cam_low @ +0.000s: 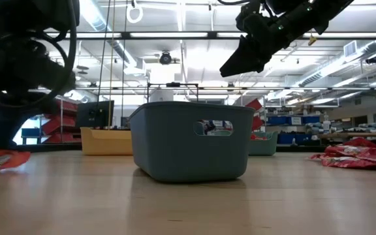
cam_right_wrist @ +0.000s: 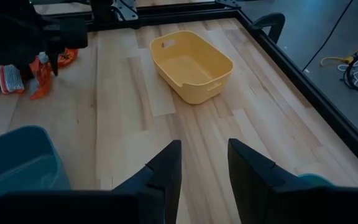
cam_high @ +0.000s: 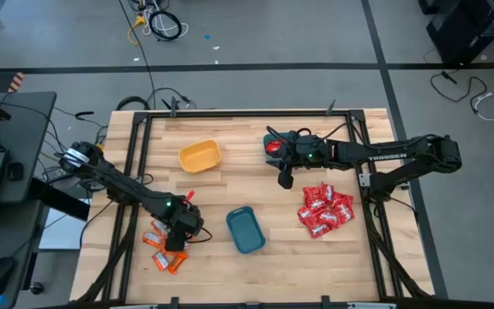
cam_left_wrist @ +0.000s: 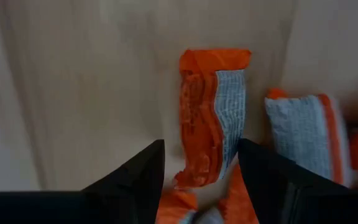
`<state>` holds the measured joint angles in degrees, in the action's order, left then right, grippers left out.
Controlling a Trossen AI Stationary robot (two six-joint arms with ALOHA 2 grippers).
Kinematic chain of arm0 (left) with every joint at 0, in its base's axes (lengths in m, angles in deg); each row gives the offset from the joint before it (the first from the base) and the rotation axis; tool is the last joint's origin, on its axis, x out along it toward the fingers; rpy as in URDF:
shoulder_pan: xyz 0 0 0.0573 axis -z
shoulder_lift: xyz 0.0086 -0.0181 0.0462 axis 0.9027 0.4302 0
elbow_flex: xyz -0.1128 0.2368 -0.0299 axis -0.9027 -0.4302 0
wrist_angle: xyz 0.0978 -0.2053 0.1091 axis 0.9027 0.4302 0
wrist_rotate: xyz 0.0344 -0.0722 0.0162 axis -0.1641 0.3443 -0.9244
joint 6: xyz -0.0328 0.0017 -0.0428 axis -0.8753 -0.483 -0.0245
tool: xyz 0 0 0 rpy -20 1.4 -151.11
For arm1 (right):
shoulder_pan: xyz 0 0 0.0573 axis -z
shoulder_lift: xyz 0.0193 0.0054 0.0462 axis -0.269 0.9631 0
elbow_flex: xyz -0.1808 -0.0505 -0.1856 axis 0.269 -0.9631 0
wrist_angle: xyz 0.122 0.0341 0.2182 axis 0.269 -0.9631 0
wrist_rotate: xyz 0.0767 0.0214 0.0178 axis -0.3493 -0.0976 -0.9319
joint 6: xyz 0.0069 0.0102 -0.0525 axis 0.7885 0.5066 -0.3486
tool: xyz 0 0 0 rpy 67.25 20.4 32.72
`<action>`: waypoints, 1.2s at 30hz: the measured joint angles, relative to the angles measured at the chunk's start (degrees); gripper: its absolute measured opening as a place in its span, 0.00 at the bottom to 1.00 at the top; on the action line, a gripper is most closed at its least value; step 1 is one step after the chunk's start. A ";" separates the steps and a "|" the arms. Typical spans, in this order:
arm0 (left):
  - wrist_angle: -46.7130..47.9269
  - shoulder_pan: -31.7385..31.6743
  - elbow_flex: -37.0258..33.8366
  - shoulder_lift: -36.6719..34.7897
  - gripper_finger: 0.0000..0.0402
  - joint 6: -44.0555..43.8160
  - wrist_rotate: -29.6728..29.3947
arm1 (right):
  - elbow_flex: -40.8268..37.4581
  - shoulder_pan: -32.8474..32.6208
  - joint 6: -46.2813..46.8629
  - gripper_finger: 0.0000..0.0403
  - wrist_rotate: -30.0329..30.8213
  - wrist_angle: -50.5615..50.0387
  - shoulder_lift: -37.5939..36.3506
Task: Sort candy
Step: Put the orange chocolate bar into the yellow bin
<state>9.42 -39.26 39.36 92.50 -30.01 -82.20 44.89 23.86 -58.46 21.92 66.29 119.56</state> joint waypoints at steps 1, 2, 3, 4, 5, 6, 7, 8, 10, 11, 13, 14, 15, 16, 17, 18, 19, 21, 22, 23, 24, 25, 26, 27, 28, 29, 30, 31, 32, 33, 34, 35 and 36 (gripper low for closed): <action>0.16 0.00 -0.01 0.00 0.51 0.49 -0.95 | 0.00 0.00 -0.04 0.29 0.00 0.06 0.00; 0.10 0.00 -0.01 -0.02 0.50 0.85 -1.77 | 0.00 0.00 -0.04 0.29 0.00 0.09 0.00; -0.23 -0.04 -0.01 0.17 0.49 1.37 -2.54 | 0.00 0.00 -0.02 0.29 0.00 0.03 0.00; -0.23 -0.11 -0.01 0.31 0.48 1.77 -3.36 | 0.00 0.00 -0.07 0.29 0.00 0.00 0.00; -0.18 -0.13 -0.13 0.33 0.46 1.98 -3.70 | 0.00 0.00 -0.12 0.29 0.00 0.03 0.00; -0.46 -0.25 -0.41 0.29 0.44 2.00 -4.00 | 0.00 0.00 -0.13 0.29 0.01 0.02 0.00; -0.80 -0.46 -0.77 0.26 0.41 2.01 -4.19 | 0.00 0.00 -0.13 0.29 0.00 0.02 0.00; -0.80 -0.64 -1.21 0.28 0.37 2.02 -4.36 | 0.00 0.00 -0.15 0.29 0.00 -0.01 0.00; -0.30 -1.30 -1.93 0.28 0.28 1.96 -5.01 | 0.00 0.00 -0.26 0.29 0.00 -0.02 0.00; -0.28 -1.66 -2.00 0.24 0.24 1.96 -5.57 | 0.00 0.00 -0.26 0.29 0.00 0.01 0.00; -0.28 -3.13 -2.06 0.08 0.14 1.96 -6.34 | 0.00 0.00 -0.27 0.29 0.00 -0.01 0.00; -0.24 -4.08 -2.03 -0.11 0.10 1.95 -7.28 | 0.00 0.00 -0.28 0.29 0.00 0.01 0.00; -0.23 -5.13 -1.97 -0.41 0.06 2.02 -8.62 | 0.00 0.00 -0.28 0.29 0.00 0.05 0.00; -0.22 -6.29 -1.80 -0.81 0.04 2.22 -9.98 | 0.00 0.00 -0.28 0.29 0.00 0.09 0.00; -0.04 -7.62 -1.42 -1.29 0.04 2.64 -10.82 | 0.00 0.02 -0.31 0.29 0.00 0.09 0.00; 0.11 -8.83 -0.85 -1.93 0.04 3.29 -11.65 | 0.00 0.05 -0.41 0.29 0.00 0.13 0.00; 0.06 -10.18 -0.30 -2.84 0.05 3.83 -12.25 | 0.00 0.07 -0.65 0.29 0.00 0.17 0.00; 1.22 -13.09 1.03 -4.70 0.07 5.55 -13.41 | 0.00 0.07 -1.05 0.29 0.00 0.17 0.00; 1.78 -14.83 1.74 -5.45 0.08 6.62 -14.19 | 0.00 0.07 -1.17 0.29 0.00 0.17 0.00; 2.31 -16.70 2.55 -6.11 0.08 7.90 -15.30 | 0.00 0.07 -1.27 0.29 0.00 0.17 0.00; 3.01 -18.49 3.40 -6.82 0.08 9.20 -16.59 | 0.00 0.07 -1.33 0.29 0.00 0.18 0.00; 3.76 -20.36 4.29 -7.49 0.07 10.64 -17.83 | 0.00 0.07 -1.34 0.29 0.00 0.17 0.00; 4.22 -22.38 5.24 -8.01 0.06 12.26 -19.06 | 0.00 0.11 -1.36 0.29 0.00 0.17 0.00; 4.21 -24.39 6.17 -8.35 0.05 13.83 -20.17 | 0.00 0.11 -1.41 0.29 0.00 0.15 0.00; 4.13 -26.54 6.93 -8.57 0.04 15.19 -21.10 | 0.00 0.11 -1.67 0.29 0.00 0.17 0.00; 4.31 -29.03 7.72 -8.61 0.03 16.48 -21.81 | 0.00 0.11 -1.85 0.29 0.00 0.17 0.00; 4.44 -31.53 8.50 -8.61 0.03 17.64 -22.47 | 0.00 0.11 -2.05 0.29 0.00 0.19 0.00; 4.33 -34.23 9.06 -8.61 0.03 18.79 -22.76 | 0.00 0.11 -2.26 0.28 0.00 0.16 0.00; 4.21 -36.77 9.40 -8.61 0.03 20.09 -22.79 | 0.00 0.11 -2.36 0.28 0.00 0.16 0.00; 4.05 -39.33 9.50 -8.61 0.03 21.64 -22.80 | 0.00 0.11 -2.40 0.28 0.00 0.17 0.00; 3.91 -41.87 9.50 -8.61 0.03 22.99 -22.77 | 0.00 0.11 -2.42 0.28 0.00 0.17 0.00; 3.70 -44.13 9.50 -8.59 0.03 23.83 -22.69 | 0.00 0.11 -2.42 0.29 0.00 0.15 0.00; 3.59 -46.34 9.50 -8.59 0.03 24.53 -22.26 | 0.00 0.11 -2.45 0.29 0.00 0.15 0.00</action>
<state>13.01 -85.61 48.86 83.91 -5.49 -104.45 44.89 23.97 -60.91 21.92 66.45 119.56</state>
